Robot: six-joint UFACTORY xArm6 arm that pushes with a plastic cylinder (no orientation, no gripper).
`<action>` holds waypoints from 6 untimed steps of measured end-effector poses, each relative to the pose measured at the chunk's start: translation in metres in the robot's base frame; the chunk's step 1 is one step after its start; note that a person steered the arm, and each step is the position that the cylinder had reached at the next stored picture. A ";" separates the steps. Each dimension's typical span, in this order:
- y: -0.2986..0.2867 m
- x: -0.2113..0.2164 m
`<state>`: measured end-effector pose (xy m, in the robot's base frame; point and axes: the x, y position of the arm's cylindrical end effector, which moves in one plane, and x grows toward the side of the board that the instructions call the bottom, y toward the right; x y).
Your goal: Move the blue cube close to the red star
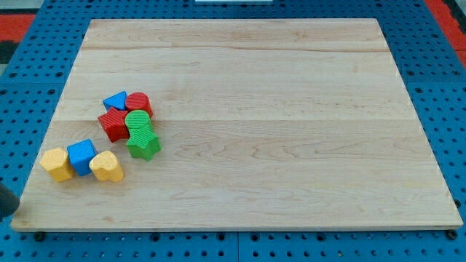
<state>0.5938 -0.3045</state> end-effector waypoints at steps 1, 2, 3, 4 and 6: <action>0.010 -0.021; 0.051 -0.044; 0.061 -0.072; 0.078 -0.090; 0.079 -0.083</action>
